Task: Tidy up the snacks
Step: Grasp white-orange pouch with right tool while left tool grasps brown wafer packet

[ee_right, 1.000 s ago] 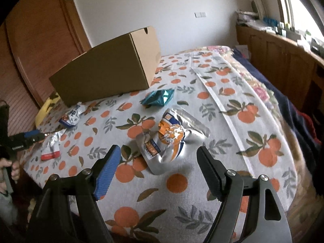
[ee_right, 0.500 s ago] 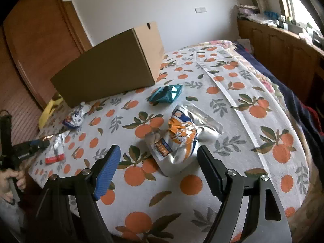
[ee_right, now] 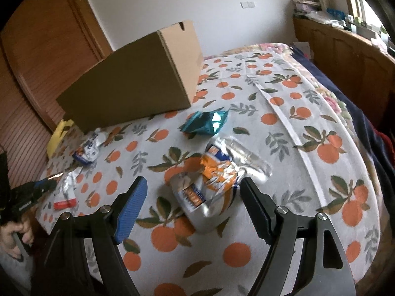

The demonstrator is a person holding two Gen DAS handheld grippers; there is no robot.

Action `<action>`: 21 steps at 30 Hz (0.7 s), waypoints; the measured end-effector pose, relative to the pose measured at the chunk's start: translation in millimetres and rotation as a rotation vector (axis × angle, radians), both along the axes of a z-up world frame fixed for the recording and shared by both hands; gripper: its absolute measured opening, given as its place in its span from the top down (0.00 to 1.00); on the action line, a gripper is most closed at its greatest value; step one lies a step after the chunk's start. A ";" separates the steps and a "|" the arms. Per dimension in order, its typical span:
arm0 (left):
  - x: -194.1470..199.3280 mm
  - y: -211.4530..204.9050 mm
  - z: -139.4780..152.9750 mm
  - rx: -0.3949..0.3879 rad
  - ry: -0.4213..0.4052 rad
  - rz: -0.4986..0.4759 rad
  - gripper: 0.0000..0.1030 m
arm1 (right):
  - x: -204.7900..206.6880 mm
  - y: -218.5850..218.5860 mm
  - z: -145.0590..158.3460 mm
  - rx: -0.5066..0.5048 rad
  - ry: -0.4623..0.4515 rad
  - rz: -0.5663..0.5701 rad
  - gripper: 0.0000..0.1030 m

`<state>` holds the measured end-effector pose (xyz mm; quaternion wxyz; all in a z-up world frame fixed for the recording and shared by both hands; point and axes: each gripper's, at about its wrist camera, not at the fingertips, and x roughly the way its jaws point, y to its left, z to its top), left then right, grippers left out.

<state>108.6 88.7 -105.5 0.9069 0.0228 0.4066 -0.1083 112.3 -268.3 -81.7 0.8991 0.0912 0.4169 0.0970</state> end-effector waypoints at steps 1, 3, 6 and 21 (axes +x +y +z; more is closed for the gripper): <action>0.5 1.2 0.1 0.001 0.002 0.006 0.82 | 1.1 0.3 0.3 -0.012 0.003 -0.002 0.23; 0.9 3.3 -0.5 -0.010 0.010 0.008 0.81 | 1.9 1.1 0.1 -0.047 0.006 -0.013 0.23; 3.8 7.1 -4.3 -0.018 0.032 0.021 0.77 | 1.2 2.5 -1.0 -0.081 0.004 -0.031 0.23; -5.3 -4.0 -2.1 -0.042 0.019 -0.026 0.82 | 15.0 9.4 -1.8 -0.055 0.007 -0.014 0.23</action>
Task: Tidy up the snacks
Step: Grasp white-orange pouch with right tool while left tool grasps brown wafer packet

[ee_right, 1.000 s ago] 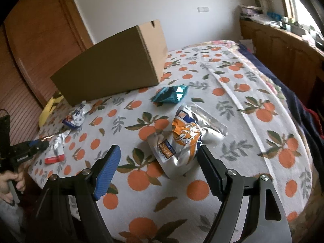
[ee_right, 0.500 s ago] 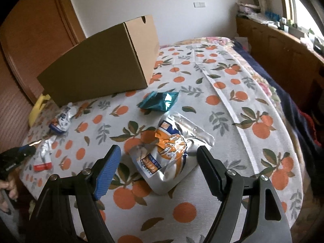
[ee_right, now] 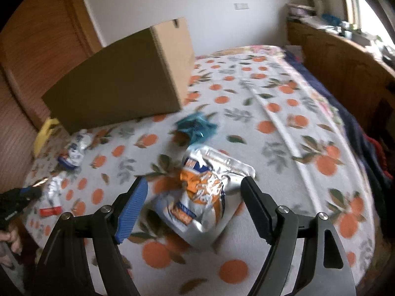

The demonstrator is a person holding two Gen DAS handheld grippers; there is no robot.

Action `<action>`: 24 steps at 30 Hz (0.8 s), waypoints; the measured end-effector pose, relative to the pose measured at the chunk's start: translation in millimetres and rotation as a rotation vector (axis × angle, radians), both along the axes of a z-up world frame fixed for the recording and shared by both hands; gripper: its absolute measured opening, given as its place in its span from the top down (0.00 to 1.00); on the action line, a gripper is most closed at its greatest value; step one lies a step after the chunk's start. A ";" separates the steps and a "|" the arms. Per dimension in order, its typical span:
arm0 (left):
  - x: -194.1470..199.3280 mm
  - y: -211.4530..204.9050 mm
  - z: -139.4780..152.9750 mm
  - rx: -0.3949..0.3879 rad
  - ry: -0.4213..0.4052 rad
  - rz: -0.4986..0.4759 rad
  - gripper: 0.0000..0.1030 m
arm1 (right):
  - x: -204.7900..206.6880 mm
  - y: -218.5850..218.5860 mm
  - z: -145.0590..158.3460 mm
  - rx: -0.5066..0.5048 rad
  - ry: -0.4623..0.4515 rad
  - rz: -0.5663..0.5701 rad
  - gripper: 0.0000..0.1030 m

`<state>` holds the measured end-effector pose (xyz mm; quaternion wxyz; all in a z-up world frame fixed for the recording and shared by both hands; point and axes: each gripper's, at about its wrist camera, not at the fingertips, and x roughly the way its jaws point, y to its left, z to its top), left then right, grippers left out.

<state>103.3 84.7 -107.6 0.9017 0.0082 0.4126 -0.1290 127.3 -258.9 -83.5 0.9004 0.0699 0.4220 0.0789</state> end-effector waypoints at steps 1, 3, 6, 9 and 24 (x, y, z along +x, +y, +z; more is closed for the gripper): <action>-0.5 -0.9 1.1 -0.003 -0.002 -0.003 0.82 | 2.9 2.1 0.1 0.004 0.004 0.012 0.27; -0.9 -1.8 3.2 -0.008 -0.006 -0.006 0.82 | 7.9 7.8 0.2 -0.026 0.012 0.023 0.30; -2.8 -3.0 6.3 -0.013 -0.013 -0.011 0.82 | 7.6 15.9 -0.5 -0.105 0.017 0.030 0.34; -4.7 -5.3 8.6 -0.014 -0.020 -0.017 0.82 | 5.6 24.1 -2.9 -0.197 0.014 0.025 0.39; -9.9 -14.8 14.6 -0.027 -0.035 -0.034 0.82 | 2.2 37.4 -2.8 -0.274 0.007 0.070 0.60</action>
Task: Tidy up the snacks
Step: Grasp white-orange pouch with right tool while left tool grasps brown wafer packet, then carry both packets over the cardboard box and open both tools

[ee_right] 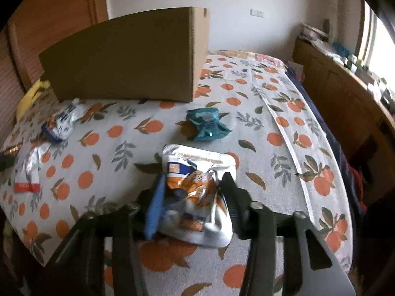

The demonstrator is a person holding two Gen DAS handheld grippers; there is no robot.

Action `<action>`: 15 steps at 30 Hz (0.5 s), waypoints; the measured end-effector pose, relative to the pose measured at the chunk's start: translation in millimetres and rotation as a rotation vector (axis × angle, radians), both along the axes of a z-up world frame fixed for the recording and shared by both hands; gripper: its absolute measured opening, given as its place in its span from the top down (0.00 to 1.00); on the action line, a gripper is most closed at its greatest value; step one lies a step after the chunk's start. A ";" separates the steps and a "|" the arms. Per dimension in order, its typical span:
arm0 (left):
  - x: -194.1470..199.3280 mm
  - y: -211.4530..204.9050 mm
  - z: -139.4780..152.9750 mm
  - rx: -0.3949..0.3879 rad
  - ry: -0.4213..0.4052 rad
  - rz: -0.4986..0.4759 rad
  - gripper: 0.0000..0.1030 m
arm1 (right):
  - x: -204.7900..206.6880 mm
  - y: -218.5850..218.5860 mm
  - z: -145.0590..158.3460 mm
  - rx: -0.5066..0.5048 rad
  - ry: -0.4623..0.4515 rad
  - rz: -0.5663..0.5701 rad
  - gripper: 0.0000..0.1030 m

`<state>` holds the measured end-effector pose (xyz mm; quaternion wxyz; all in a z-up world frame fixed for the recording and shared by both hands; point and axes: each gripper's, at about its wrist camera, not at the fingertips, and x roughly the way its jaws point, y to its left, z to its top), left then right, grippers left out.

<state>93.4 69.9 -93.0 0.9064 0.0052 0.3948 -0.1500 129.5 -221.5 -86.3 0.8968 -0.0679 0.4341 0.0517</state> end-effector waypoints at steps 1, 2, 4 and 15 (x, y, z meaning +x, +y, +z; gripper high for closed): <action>-0.1 -0.1 -0.1 -0.001 0.001 0.001 0.82 | -1.2 1.8 -0.4 -0.011 -0.004 0.006 0.60; -0.2 -0.1 -0.1 -0.001 0.001 0.000 0.82 | -2.2 1.1 -0.4 -0.004 -0.005 0.009 0.60; -0.6 -0.2 0.2 -0.002 -0.002 -0.002 0.82 | -3.5 -4.6 0.6 0.047 -0.003 0.003 0.61; -2.0 -5.9 4.2 -0.010 -0.010 -0.013 0.82 | -15.0 -11.2 20.1 0.155 -0.036 0.015 0.63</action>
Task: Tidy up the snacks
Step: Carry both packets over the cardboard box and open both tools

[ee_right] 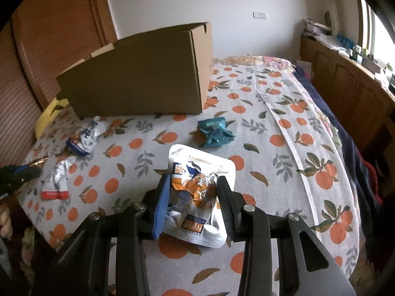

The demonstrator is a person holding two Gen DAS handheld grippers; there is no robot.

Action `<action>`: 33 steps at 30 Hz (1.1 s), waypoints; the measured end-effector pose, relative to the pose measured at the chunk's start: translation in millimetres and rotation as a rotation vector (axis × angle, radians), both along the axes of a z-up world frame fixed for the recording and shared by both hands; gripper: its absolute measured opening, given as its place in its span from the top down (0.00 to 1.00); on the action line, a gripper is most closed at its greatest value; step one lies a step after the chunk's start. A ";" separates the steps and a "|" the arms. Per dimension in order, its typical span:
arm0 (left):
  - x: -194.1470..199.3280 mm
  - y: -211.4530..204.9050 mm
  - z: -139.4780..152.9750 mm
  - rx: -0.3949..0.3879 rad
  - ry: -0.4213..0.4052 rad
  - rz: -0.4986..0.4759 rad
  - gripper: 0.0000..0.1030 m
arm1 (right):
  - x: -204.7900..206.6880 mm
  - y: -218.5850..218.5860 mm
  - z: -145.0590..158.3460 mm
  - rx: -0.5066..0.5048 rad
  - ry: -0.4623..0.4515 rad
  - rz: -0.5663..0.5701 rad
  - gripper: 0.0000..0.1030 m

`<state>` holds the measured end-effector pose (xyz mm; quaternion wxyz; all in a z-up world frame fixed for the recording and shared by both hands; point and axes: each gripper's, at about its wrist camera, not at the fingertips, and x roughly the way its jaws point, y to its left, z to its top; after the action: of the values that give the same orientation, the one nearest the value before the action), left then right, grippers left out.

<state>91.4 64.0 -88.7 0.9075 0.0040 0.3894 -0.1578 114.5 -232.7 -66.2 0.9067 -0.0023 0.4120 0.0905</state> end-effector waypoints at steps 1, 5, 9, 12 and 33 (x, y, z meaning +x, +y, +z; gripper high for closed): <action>0.2 0.0 0.5 0.000 -0.001 0.000 0.82 | -0.6 0.9 0.7 -0.002 -0.003 0.003 0.63; -1.0 -0.1 1.5 -0.004 -0.002 -0.002 0.82 | -1.5 -0.4 2.3 0.027 -0.009 0.002 0.63; -1.1 -0.7 3.4 -0.012 -0.003 -0.001 0.82 | -6.0 3.2 10.5 0.040 -0.035 0.016 0.63; -1.8 -2.0 9.6 -0.019 -0.018 -0.004 0.82 | -8.8 9.8 21.5 0.035 -0.060 0.038 0.63; 81.5 -42.3 115.4 -0.005 -0.222 -0.080 0.82 | 41.5 52.6 113.0 -0.037 -0.226 0.199 0.63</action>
<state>172.8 21.7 26.6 0.9380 0.0346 0.2853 -0.1936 156.1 -180.0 46.8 0.9337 -0.0701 0.3065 0.1715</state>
